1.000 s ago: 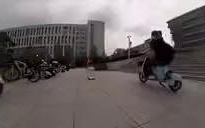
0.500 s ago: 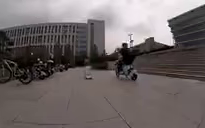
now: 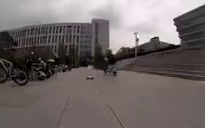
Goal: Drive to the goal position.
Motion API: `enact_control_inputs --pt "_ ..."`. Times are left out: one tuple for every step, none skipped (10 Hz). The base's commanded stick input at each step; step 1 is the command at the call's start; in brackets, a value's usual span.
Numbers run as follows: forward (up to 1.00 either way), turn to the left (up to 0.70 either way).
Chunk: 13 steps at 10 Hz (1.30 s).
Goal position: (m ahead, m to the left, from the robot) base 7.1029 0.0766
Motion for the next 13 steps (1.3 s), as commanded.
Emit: enact_control_inputs --pt "1.00 0.00" --pt "1.00 0.00" --pt "1.00 0.00" --pt "1.00 0.00" --pt "1.00 0.00" --pt "1.00 0.00" --pt "1.00 0.00" --pt "1.00 0.00" --pt "1.00 0.00" --pt "1.00 0.00" --pt "1.00 0.00" --pt "1.00 0.00" --pt "1.00 0.00"
